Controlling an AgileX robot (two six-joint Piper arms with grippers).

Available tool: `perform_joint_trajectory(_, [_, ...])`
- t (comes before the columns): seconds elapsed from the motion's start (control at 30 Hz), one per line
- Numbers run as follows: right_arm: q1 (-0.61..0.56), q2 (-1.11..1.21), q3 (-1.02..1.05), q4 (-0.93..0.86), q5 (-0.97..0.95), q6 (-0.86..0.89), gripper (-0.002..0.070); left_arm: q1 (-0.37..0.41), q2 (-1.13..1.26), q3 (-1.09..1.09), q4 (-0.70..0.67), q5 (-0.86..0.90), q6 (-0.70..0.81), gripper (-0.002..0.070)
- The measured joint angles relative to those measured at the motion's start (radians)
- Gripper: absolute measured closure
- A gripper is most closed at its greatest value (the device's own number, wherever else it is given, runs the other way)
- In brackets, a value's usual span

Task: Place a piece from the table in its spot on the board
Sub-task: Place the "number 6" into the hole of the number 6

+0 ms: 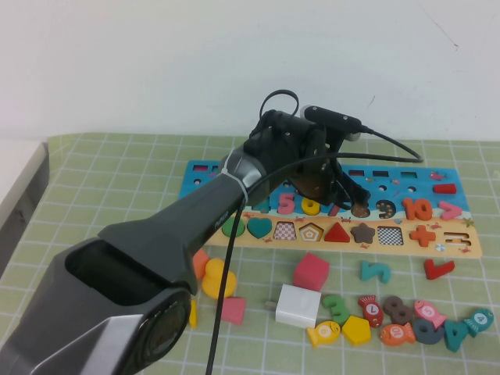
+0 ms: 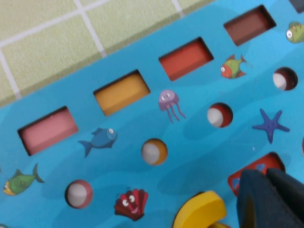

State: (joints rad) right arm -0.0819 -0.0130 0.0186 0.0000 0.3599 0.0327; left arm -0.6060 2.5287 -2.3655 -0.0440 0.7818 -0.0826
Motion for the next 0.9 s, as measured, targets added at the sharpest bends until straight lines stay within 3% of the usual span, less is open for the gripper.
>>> perform_joint_trajectory(0.33, [0.0, 0.0, 0.0, 0.0, 0.0, 0.0, 0.0679, 0.002, 0.0, 0.0, 0.092, -0.012, -0.087, 0.0677])
perform_joint_trajectory(0.9, [0.0, 0.0, 0.0, 0.0, 0.0, 0.0, 0.0679, 0.004, -0.051, 0.0, 0.101, 0.083, -0.107, 0.0677])
